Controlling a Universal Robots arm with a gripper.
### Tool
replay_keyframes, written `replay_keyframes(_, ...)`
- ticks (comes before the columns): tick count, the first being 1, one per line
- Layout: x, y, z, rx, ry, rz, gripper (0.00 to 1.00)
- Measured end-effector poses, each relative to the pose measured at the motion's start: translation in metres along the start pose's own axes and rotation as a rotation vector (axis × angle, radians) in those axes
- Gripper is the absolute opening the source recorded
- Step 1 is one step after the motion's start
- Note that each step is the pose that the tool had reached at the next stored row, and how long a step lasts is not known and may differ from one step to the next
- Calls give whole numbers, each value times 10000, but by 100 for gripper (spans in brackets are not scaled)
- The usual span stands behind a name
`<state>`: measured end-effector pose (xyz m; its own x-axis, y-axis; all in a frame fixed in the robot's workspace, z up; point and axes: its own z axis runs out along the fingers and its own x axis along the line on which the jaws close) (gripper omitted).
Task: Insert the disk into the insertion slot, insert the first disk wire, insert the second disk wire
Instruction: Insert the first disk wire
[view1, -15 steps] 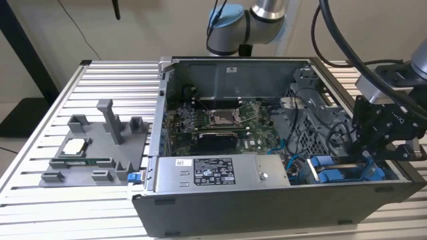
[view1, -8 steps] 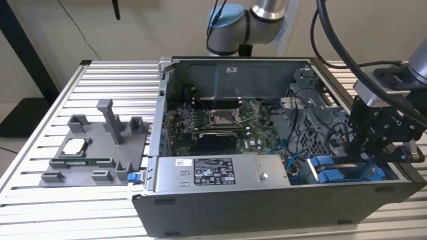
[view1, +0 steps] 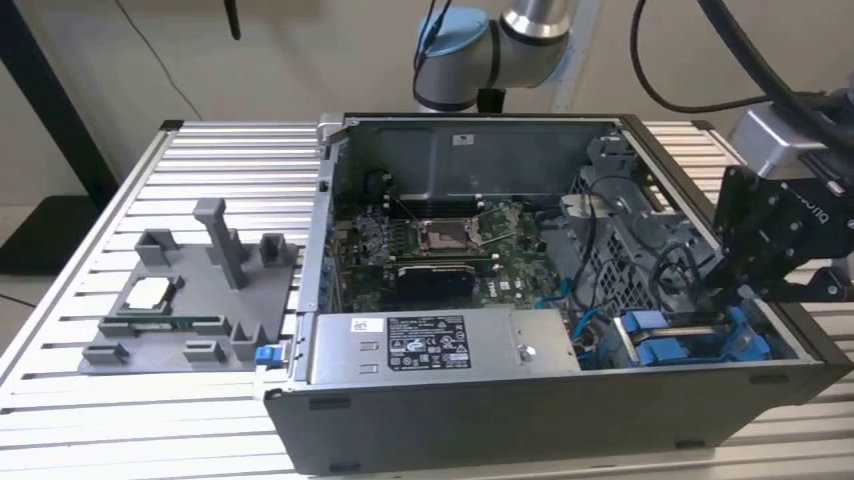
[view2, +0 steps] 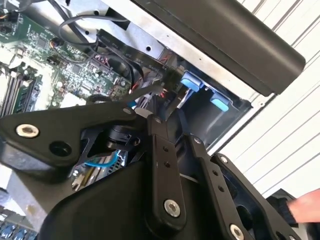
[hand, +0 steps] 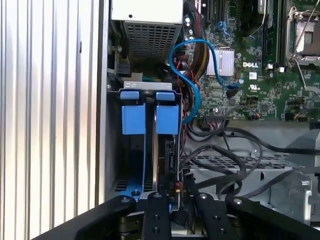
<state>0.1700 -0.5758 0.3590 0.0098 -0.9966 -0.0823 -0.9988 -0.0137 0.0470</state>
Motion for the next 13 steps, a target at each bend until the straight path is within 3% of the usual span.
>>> replay_keyframes(3,-5,2,-56,10,-62,-5,26)
replay_keyframes(7,-6,4,-71,114,-242,-21,26)
replay_keyframes(9,-6,4,-72,218,-399,-37,26)
replay_keyframes(12,-6,3,-71,419,-715,-70,26)
replay_keyframes(13,-6,3,-72,479,-785,-78,26)
